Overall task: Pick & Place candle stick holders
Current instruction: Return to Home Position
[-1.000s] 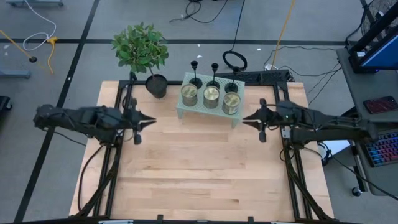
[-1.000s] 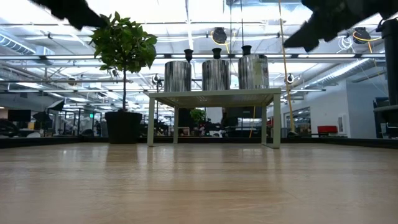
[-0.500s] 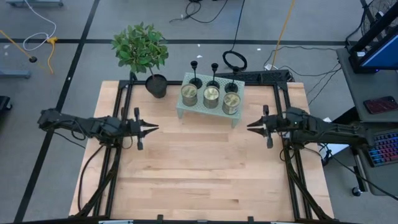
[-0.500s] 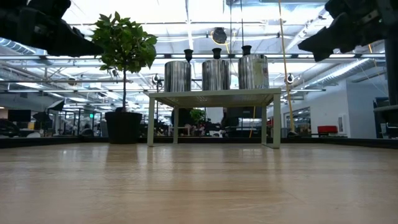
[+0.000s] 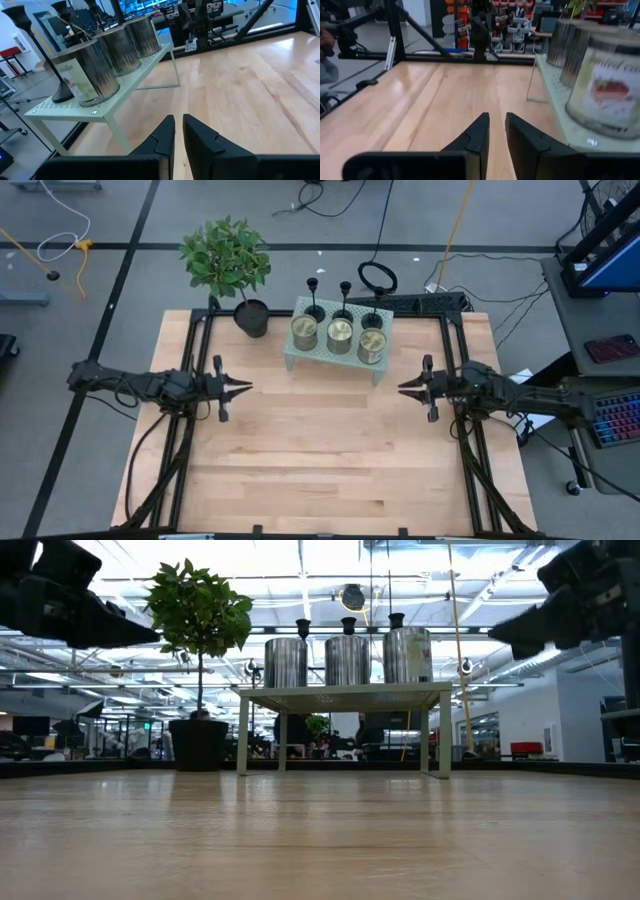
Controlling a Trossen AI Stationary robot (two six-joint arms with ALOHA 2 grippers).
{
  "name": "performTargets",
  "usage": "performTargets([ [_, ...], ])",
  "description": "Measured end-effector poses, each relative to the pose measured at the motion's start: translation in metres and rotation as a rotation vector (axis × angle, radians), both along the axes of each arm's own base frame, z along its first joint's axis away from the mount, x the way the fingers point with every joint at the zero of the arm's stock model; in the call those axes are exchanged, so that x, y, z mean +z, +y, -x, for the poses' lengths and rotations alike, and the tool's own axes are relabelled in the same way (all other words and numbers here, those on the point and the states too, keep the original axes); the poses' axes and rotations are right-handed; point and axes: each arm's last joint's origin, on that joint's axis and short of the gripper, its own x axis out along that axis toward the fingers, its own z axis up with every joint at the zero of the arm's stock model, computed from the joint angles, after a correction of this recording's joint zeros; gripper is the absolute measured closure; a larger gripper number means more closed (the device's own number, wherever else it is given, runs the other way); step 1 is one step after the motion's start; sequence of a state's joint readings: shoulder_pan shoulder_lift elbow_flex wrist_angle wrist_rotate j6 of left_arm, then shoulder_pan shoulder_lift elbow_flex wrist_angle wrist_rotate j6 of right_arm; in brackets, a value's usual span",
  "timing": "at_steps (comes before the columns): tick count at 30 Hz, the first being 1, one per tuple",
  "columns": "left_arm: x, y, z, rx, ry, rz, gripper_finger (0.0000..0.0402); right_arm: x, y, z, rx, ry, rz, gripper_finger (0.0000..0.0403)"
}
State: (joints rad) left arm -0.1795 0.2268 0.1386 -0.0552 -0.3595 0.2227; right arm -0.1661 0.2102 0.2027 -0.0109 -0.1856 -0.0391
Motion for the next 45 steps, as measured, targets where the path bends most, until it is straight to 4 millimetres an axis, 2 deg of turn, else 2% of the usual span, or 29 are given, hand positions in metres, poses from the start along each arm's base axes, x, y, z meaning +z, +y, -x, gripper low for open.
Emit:
performTargets([
  [6,-0.006,0.0,0.001,0.004,0.003,0.024,0.036,-0.016,0.0,0.0,-0.002,0.001,-0.02,0.0348],
  [15,-0.006,-0.001,0.0,-0.017,-0.001,0.044,0.036,-0.026,0.0,-0.001,-0.003,-0.04,-0.02,0.0348],
  [18,-0.006,-0.002,0.0,-0.059,-0.001,0.051,0.036,-0.022,0.0,-0.001,-0.002,-0.095,-0.01,0.0348],
  [31,-0.004,-0.002,0.005,-0.107,-0.025,0.013,0.036,-0.02,0.0,-0.001,0.0,-0.112,-0.02,0.0348],
  [34,0.003,-0.003,0.009,-0.161,-0.101,-0.027,0.036,-0.02,0.0,-0.001,0.0,-0.113,-0.02,0.0348],
  [37,0.01,-0.006,0.011,-0.289,-0.208,-0.075,0.036,-0.02,0.0,-0.001,0.0,-0.113,-0.012,0.0348],
  [40,-0.001,-0.008,0.01,-0.35,-0.228,-0.086,0.036,-0.02,0.0,-0.001,0.001,-0.113,-0.003,0.0348],
  [45,-0.008,-0.007,0.009,-0.316,-0.256,-0.085,0.036,-0.02,0.0,-0.001,0.0,-0.113,-0.012,0.0348],
])
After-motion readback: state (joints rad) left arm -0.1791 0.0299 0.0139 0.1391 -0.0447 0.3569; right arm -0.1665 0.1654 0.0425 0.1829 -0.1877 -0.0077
